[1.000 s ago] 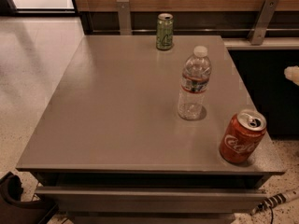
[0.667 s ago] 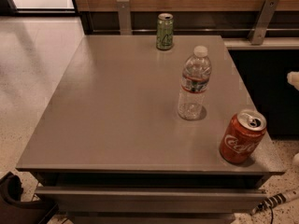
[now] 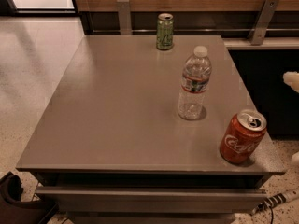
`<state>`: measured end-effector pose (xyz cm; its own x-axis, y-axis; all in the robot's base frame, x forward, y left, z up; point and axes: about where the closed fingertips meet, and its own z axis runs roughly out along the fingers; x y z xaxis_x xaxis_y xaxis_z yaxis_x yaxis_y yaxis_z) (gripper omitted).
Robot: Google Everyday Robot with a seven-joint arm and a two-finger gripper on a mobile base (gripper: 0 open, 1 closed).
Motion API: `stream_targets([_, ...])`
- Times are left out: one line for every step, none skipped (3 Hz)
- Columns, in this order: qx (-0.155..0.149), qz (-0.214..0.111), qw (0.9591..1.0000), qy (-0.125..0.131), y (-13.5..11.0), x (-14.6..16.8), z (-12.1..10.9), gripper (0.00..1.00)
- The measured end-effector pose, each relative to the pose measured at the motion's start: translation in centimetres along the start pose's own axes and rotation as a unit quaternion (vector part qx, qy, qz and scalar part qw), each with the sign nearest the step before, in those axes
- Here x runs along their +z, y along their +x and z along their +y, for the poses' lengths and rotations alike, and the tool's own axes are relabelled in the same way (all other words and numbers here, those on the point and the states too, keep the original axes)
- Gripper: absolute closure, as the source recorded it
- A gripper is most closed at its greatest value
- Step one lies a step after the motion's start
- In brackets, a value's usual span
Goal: Move coke can near green can
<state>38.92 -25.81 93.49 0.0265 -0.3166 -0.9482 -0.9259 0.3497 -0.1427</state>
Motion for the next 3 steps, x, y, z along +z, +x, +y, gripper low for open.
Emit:
stream_targets([0.032, -0.017, 0.9993, 0.008, 1.8, 0.5, 1.0, 0.00])
stream_targets([0.051, -0.036, 0.9980, 0.008, 3.1, 1.5, 2.0, 0.00])
stream_targets([0.056, -0.052, 0.9971, 0.001, 3.8, 2.7, 2.5, 0.00])
